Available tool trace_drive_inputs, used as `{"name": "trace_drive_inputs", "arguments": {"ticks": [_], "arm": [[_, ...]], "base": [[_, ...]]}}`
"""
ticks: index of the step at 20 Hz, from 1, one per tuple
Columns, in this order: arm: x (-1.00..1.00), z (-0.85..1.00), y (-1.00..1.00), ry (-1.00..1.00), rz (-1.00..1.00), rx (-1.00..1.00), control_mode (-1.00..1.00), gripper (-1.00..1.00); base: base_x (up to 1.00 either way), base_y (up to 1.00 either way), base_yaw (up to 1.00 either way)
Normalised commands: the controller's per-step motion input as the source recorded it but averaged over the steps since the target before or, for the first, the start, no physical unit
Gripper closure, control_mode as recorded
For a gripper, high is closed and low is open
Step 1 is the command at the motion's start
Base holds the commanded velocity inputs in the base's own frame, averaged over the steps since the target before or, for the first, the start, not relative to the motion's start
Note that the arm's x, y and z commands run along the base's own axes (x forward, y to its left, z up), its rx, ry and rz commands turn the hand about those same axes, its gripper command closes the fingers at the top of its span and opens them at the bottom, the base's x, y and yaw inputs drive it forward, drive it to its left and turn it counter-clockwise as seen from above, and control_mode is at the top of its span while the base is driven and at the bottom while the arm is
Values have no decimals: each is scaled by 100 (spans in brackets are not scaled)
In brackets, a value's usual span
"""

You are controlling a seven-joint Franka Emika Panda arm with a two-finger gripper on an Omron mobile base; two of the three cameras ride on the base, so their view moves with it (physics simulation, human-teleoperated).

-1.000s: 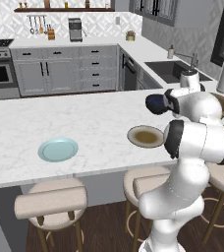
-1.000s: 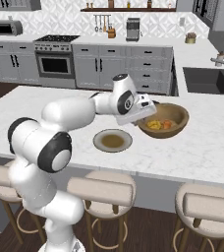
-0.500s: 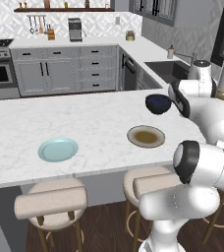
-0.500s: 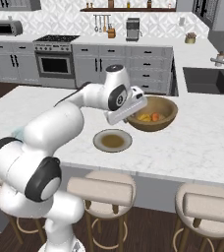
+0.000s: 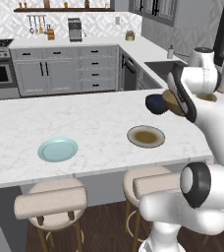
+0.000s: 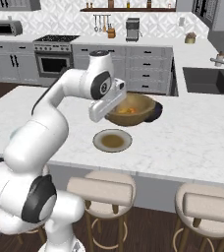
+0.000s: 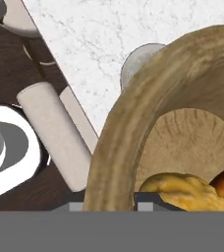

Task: Pick the chicken drumstick and squash from their plates and place them in the bowl. Then put the bowl in the fridge.

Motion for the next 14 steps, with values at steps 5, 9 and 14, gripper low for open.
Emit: {"name": "trace_drive_inputs", "arguments": {"ticks": [5,9,14], "arm": [[-59,38,80,2,40,-3,-100,100],[-54,34,57,4,36,0,-100,100],[-51,5,15,-19,18,-1,-100,100]], "base": [[0,0,0],[0,0,0],[0,0,0]]}}
